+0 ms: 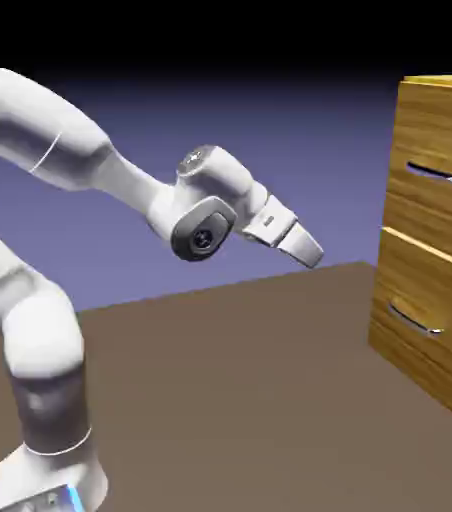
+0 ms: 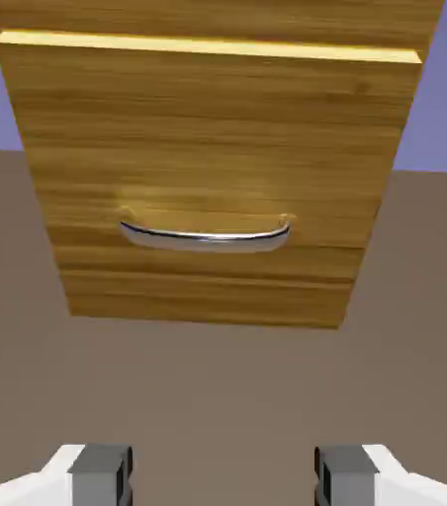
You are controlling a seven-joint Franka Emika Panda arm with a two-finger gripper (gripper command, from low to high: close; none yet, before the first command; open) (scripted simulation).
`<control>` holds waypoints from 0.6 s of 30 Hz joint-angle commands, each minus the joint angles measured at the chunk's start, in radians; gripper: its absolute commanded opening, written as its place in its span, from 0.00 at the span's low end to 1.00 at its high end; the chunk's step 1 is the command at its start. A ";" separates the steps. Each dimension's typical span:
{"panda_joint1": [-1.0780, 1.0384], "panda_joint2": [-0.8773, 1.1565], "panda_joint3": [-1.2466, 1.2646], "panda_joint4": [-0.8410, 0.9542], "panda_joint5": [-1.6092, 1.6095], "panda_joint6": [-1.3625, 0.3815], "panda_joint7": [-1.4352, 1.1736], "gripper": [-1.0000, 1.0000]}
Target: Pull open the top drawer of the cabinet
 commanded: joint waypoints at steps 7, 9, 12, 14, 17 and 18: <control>0.216 -0.097 -0.146 0.098 -0.304 -0.077 -0.025 0.50; 0.278 -0.124 -0.188 0.126 -0.391 -0.099 -0.032 0.50; 0.370 -0.166 -0.251 0.168 -0.522 -0.132 -0.043 0.50; 0.432 -0.193 -0.293 0.196 -0.609 -0.154 -0.050 0.50; 0.525 -0.235 -0.355 0.238 -0.739 -0.187 -0.061 0.50; 0.555 -0.248 -0.376 0.252 -0.783 -0.198 -0.064 0.50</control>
